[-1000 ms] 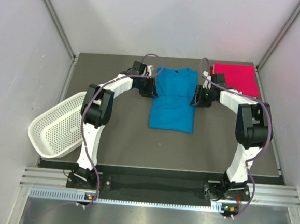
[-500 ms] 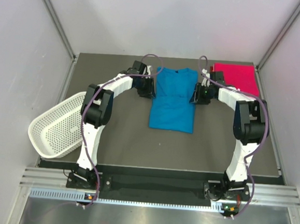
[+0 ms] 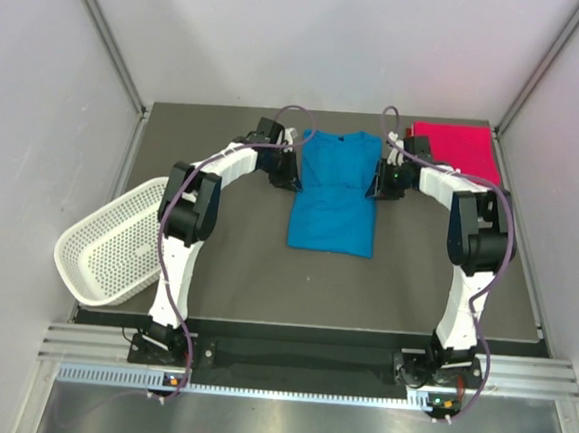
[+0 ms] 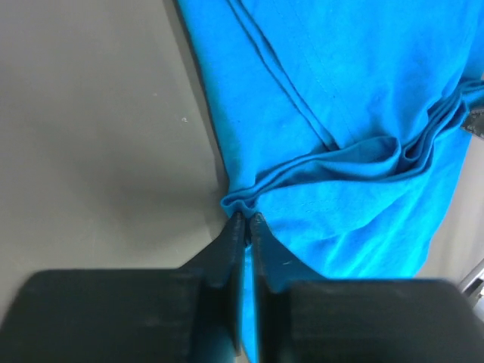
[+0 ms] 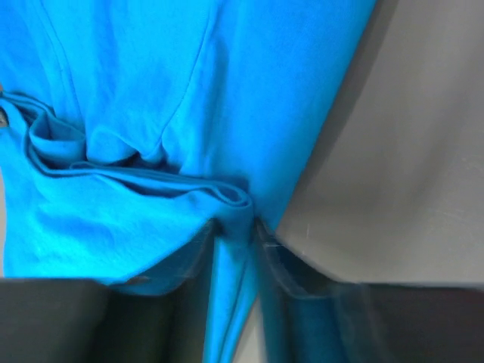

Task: Fold and stack the t-shirts
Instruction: Fold the tshirt

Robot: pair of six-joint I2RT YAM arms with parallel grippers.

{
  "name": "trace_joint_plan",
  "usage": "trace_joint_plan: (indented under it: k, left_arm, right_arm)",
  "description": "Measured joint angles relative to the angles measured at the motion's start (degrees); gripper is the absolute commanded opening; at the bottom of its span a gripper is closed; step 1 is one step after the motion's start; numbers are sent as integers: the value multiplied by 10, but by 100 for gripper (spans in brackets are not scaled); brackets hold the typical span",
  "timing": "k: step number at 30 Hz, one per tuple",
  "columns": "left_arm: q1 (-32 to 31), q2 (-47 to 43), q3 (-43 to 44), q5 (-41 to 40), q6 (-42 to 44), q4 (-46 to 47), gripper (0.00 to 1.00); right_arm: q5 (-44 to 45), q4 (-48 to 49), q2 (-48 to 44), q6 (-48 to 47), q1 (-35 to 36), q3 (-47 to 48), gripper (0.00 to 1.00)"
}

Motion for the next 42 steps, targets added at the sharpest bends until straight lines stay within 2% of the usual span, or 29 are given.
trace_joint_plan:
  k: [1,2,3,11,14,15,18,23,27,42]
  left_arm:
    - [0,0,0,3,-2,0,0]
    - [0,0,0,5,-1,0,0]
    - [0,0,0,7,-2,0,0]
    - [0,0,4,16,-3,1,0]
    - [-2,0,4,22,-3,6,0]
    - [-3,0,4,24,-3,8,0]
    - [-5,0,4,27,-6,13,0]
    - [-7,0,4,28,-8,18,0]
    - [-6,0,4,28,-8,18,0]
    - [-7,0,4,32,-10,22,0]
  right_arm:
    - [-1,1,1,-1,0,1,16]
    - [-3,0,2,0,0,2,11]
    - [-6,0,2,0,0,3,1]
    - [-10,13,-15,12,0,-20,0]
    - [-10,13,-40,17,0,-36,16]
    - [-10,14,-47,19,0,-38,26]
    - [-9,16,-59,22,0,-38,38]
    - [-3,12,-61,23,0,-38,41]
    - [-1,13,-61,25,0,-38,38]
    - [-2,13,-56,26,0,-36,40]
